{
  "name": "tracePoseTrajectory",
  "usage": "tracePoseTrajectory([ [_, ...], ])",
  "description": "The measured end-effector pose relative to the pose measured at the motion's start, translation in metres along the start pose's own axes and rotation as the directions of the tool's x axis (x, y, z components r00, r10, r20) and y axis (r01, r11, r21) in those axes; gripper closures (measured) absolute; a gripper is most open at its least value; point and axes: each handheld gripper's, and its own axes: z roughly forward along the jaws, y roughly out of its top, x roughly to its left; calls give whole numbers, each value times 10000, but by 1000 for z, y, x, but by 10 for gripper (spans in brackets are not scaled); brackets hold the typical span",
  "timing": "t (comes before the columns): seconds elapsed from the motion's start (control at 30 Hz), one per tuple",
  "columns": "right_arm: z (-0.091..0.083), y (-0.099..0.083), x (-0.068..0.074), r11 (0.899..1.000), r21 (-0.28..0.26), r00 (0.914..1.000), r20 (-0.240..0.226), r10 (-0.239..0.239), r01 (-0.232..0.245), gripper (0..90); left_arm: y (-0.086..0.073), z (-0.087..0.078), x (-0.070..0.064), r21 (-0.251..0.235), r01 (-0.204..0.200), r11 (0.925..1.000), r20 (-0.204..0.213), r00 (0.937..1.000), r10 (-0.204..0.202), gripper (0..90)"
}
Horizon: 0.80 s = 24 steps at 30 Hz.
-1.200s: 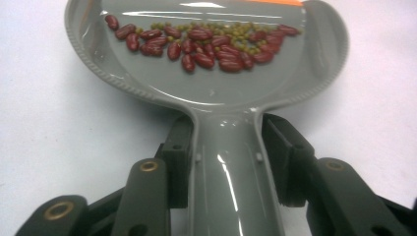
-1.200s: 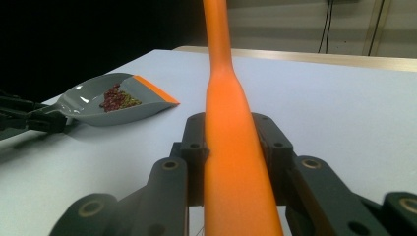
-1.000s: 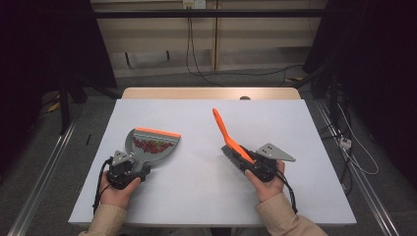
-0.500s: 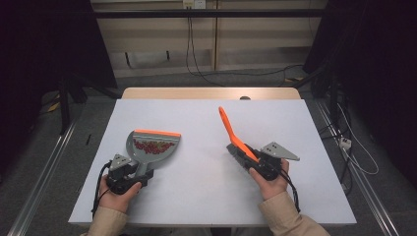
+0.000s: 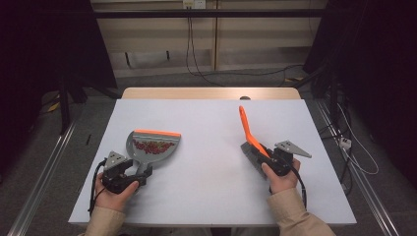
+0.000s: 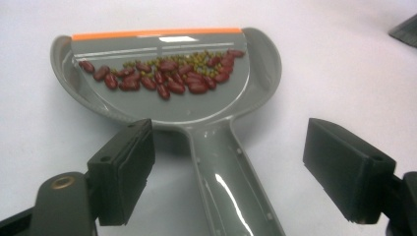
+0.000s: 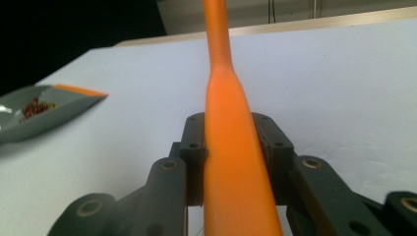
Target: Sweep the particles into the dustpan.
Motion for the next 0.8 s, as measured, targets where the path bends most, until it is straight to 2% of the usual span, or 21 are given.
tracePoseTrajectory([
  [0.03, -3, 1, -1, 9996, 151, 9997, 50, -257, 256, 688, 1, -1, 0, -52, -38, 10000, 5, 10000, 38, 195],
  [0.07, -7, 2, -1, 9973, 225, 9973, 196, -706, 702, 648, 1, -1, 0, -131, -36, 9999, -18, 10000, 36, 194],
  [0.13, -14, 4, -1, 9882, 345, 9869, 561, -1513, 1495, 520, 3, -1, 0, -163, -26, 9999, -26, 10000, 25, 185],
  [0.17, -18, 5, -3, 9862, 390, 9845, 638, -1633, 1611, 466, 3, -1, 0, -169, -92, 9998, -56, 9999, 91, 185],
  [0.23, -22, 8, -10, 9881, 346, 9864, 638, -1517, 1498, 434, 4, -1, -1, -223, -115, 9997, -19, 9999, 115, 185],
  [0.3, -25, 9, -16, 9858, 481, 9830, 818, -1642, 1607, 383, 5, 0, -2, -227, -143, 9996, -15, 9999, 143, 183],
  [0.43, -30, 9, -29, 9871, 835, 9851, 938, -1444, 1368, 417, 7, 1, -4, -227, -257, 9994, 28, 9997, 258, 183],
  [0.47, -31, 9, -31, 9871, 749, 9848, 910, -1479, 1413, 430, 7, 2, -4, -246, -276, 9993, 73, 9996, 278, 183],
  [0.53, -34, 12, -38, 9810, 786, 9757, 1156, -1859, 1776, 595, 8, 2, -4, -259, -318, 9992, 78, 9995, 321, 183],
  [0.6, -35, 14, -46, 9805, 811, 9743, 1234, -1883, 1792, 689, 9, 2, -4, -319, -388, 9987, 127, 9991, 393, 183],
  [0.67, -34, 14, -53, 9672, 1109, 9556, 1647, -2446, 2284, 755, 10, 1, -4, -449, -423, 9981, 131, 9990, 430, 180],
  [0.7, -33, 14, -57, 9667, 1217, 9526, 1807, -2446, 2252, 774, 10, 1, -5, -598, -359, 9976, 188, 9991, 371, 175],
  [0.73, -31, 13, -61, 9634, 1464, 9476, 1977, -2507, 2244, 774, 11, 1, -4, -571, -476, 9972, 231, 9985, 490, 172],
  [0.8, -27, 10, -66, 9519, 2082, 9429, 1997, -2664, 2248, 768, 12, 1, -4, -703, -360, 9969, 249, 9990, 378, 165],
])
